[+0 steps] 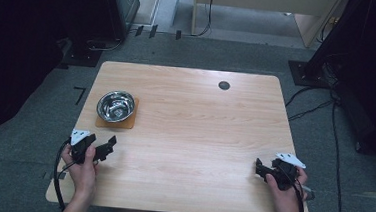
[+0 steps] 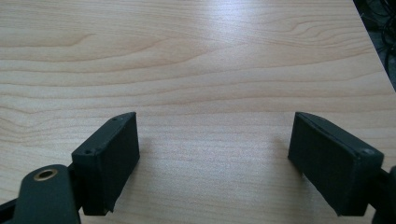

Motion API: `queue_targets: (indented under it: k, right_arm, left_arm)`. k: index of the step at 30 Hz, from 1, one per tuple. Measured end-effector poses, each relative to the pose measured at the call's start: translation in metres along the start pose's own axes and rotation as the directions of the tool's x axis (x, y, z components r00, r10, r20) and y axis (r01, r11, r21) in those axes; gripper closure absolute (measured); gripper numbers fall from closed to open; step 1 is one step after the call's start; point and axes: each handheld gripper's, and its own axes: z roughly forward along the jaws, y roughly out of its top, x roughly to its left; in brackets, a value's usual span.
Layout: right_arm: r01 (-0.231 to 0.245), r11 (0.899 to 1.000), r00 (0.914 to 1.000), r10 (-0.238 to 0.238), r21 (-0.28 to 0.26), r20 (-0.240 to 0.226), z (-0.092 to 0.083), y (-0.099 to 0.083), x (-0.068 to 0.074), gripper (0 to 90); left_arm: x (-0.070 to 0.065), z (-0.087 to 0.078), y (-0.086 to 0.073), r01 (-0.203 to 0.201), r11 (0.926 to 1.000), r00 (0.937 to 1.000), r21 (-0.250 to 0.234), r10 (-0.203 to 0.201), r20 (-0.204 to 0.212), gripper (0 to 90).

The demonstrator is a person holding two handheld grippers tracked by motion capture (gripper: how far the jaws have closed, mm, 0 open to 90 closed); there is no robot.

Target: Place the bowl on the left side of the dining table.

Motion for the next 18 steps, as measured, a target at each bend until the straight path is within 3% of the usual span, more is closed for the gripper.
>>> queue_targets:
  k: [18]
  right_arm:
    - [0.0, 1.0, 1.0, 0.0, 0.0, 0.0, 0.0, 0.0, 0.0, 15.9]
  left_arm:
    - [0.001, -0.012, -0.021, -0.037, 0.9989, 0.9992, 0.029, 0.038, -0.011, 15.9]
